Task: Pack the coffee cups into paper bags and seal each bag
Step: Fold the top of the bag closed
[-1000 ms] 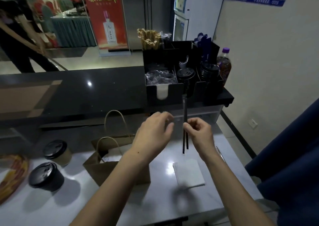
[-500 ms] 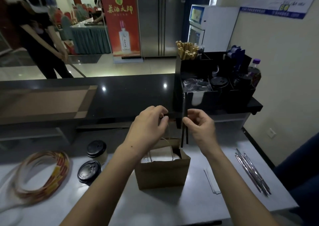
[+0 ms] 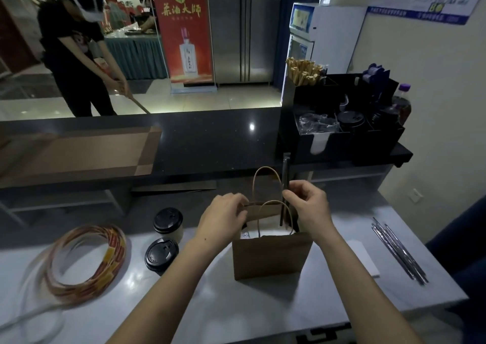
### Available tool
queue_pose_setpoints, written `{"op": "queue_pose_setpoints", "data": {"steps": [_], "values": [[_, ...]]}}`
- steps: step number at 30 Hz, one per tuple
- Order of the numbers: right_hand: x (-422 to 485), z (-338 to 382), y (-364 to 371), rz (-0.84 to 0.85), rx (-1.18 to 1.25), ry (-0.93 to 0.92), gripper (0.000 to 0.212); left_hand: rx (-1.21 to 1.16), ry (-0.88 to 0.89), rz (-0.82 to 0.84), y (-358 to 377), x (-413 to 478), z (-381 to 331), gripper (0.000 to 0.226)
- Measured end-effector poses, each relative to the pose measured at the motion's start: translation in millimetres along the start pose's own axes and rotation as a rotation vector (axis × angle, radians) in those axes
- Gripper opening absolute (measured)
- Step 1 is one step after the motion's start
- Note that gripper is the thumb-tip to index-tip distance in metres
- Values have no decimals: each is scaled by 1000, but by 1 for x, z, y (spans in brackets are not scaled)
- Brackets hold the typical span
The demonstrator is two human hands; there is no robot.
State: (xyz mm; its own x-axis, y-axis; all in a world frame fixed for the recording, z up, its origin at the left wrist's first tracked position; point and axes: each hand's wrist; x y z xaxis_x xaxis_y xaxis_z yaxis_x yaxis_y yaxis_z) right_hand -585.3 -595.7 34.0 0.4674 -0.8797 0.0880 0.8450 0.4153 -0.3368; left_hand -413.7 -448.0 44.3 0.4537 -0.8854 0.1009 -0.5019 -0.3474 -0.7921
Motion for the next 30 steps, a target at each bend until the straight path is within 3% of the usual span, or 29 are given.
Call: {"op": "queue_pose_setpoints", "data": {"steps": [3, 8, 19, 30], "values": [[5, -5, 0, 109, -76, 20, 17, 22, -41, 26, 17, -2, 4, 34], [16, -5, 1, 333, -271, -13, 13, -21, -121, 10, 34, -11, 14, 62], [33, -12, 7, 656, -793, -153, 15, -56, -186, 32, 40, -11, 17, 105], [40, -31, 13, 723, -942, -254, 16, -41, -205, 41, 47, -9, 14, 108]]}}
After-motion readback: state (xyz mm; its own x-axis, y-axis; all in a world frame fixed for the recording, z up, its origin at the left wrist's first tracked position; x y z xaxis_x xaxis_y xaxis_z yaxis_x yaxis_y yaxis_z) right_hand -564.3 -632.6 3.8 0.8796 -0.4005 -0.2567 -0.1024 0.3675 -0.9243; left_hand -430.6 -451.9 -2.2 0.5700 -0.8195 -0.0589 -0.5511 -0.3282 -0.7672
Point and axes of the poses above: each hand's wrist, its own x-axis towards the middle knuckle, its own y-axis out of the palm, z = x × y, and after that the axes turned 9 degrees about -x, right-handed
